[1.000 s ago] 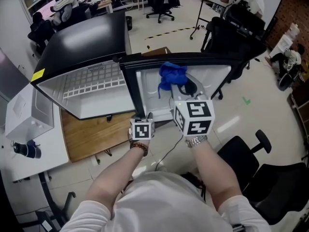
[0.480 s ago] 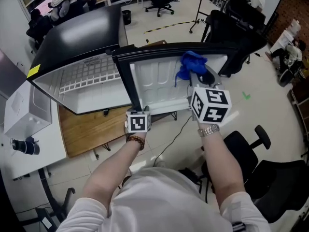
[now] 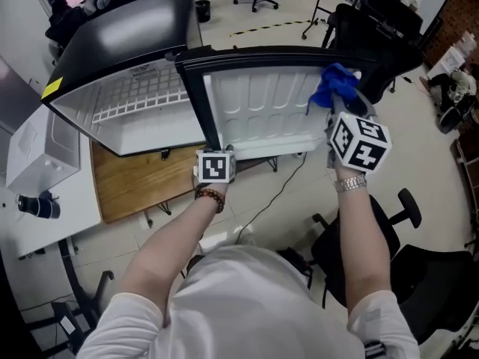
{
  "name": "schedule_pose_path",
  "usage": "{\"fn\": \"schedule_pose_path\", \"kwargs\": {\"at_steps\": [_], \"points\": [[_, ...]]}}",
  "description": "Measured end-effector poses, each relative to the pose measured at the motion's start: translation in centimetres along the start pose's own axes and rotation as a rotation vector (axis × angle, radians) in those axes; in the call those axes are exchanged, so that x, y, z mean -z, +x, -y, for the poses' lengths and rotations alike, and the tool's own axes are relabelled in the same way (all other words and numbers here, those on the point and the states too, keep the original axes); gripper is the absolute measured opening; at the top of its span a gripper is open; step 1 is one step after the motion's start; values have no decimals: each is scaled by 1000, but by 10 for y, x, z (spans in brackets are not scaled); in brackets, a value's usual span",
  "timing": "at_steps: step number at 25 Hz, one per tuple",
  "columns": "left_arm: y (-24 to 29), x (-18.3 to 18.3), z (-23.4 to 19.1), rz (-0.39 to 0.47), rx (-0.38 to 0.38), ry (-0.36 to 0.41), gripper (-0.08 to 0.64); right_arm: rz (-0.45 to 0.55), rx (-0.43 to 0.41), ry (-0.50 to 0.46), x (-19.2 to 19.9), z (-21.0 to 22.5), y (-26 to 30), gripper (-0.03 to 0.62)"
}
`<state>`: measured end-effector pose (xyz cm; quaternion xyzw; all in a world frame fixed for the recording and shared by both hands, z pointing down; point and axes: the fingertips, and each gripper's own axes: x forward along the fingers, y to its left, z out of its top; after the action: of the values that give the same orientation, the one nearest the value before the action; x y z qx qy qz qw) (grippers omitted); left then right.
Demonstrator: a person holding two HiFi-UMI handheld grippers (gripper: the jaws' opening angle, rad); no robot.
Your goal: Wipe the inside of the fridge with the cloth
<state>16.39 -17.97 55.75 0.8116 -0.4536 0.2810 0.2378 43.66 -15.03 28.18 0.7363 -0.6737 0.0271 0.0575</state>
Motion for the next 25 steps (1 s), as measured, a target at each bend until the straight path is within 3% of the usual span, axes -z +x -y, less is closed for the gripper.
{"fn": "schedule_pose_path", "kwargs": {"at_steps": [7, 15, 19, 25], "points": [[-3, 15, -14, -85, -57, -22, 135, 1, 40, -2, 4, 24, -4, 87], [-6, 15, -19, -99, -83, -25, 135, 6, 35, 18, 11, 24, -14, 87], [-6, 15, -19, -101, -83, -31, 135, 21, -74, 18, 18, -28, -20, 87], [-7, 14, -21, -102, -89, -31, 137, -26, -322, -9, 47, -154, -20, 87]]}}
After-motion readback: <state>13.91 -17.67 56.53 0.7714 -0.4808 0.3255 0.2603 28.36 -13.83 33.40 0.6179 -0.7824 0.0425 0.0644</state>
